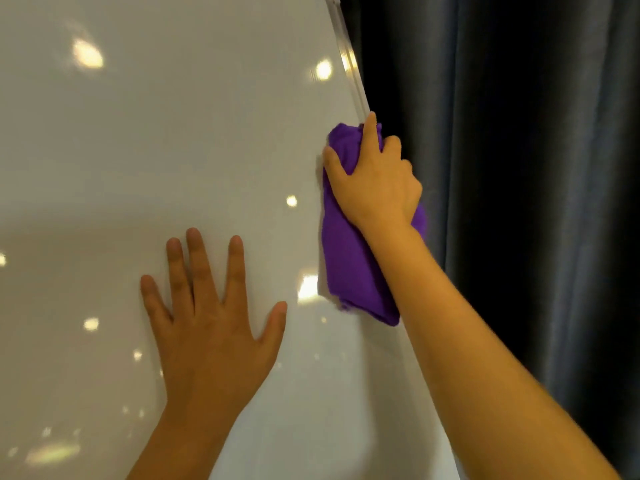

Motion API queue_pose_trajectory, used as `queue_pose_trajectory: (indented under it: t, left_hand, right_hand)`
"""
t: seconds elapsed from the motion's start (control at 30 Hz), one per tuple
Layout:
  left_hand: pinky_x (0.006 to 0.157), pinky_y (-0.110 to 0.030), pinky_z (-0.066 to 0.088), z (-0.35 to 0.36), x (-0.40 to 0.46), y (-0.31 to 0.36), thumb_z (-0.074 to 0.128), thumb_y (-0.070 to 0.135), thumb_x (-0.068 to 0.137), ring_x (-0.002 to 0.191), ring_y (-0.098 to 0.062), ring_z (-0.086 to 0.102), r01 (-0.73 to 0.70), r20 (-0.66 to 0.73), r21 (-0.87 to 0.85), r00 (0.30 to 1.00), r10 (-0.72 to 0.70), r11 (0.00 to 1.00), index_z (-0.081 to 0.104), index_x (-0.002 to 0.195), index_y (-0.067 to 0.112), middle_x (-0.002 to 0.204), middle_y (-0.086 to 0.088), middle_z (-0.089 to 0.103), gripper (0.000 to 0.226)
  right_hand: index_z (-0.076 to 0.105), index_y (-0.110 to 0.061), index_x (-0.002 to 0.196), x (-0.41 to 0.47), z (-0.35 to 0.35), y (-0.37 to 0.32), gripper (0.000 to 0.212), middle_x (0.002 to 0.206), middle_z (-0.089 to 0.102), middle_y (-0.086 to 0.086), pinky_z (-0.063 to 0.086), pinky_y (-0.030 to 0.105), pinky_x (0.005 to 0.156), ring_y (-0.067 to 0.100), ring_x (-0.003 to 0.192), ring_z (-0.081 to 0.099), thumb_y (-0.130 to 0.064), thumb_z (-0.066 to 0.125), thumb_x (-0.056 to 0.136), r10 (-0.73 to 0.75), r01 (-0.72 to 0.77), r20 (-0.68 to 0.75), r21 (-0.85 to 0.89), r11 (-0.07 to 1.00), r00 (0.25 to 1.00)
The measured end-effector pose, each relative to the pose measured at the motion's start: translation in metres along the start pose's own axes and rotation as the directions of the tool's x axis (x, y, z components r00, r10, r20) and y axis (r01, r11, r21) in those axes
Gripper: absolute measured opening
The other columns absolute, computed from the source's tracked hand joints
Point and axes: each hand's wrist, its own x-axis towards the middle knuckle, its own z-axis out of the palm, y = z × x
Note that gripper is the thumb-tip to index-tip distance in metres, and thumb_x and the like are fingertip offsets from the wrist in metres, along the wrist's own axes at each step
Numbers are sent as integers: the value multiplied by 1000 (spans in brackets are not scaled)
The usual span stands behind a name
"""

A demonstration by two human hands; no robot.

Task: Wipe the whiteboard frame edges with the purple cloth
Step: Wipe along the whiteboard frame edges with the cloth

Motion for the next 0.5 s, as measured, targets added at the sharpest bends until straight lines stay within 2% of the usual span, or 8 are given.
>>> queue_pose_trajectory:
  t: [0.1, 0.2, 0.37, 0.5]
  left_hand:
    - [113, -58, 3, -1, 1, -5, 20, 66, 81, 145, -38, 2, 6, -4, -3, 1000, -6, 1000, 12, 151, 17, 157, -22, 5, 85]
    - [113, -57, 1, -5, -1, -7, 19, 65, 83, 145, -37, 0, 2, 7, -18, 1000, -1, 1000, 12, 151, 17, 156, -22, 3, 84]
    - [113, -55, -4, -13, -10, -14, 21, 64, 84, 145, -37, -2, -32, 1, -36, 999, 32, 999, 12, 151, 17, 156, -23, 2, 82]
    - [113, -57, 2, -14, -19, -22, 23, 62, 84, 145, -38, -1, -80, 31, -56, 996, 82, 995, 13, 151, 18, 156, -23, 4, 80]
  right_hand:
    - [16, -23, 146, -60, -2, 12, 78, 132, 48, 11, 45, 38, 73, 29, 104, 55, -68, 27, 83, 36, -36, -25, 10, 999, 999]
    - [21, -24, 144, -116, -11, 25, 77, 134, 48, 9, 47, 40, 81, 28, 108, 55, -68, 29, 81, 69, -70, 19, 27, 997, 997]
    - [21, -26, 144, -155, -21, 26, 79, 147, 35, 8, 38, 49, 99, 32, 126, 42, -72, 24, 79, 65, -67, 79, 17, 998, 995]
    - [22, -26, 144, -188, -27, 30, 76, 148, 36, 6, 30, 50, 106, 31, 134, 34, -69, 28, 81, 38, -40, 106, 22, 999, 994]
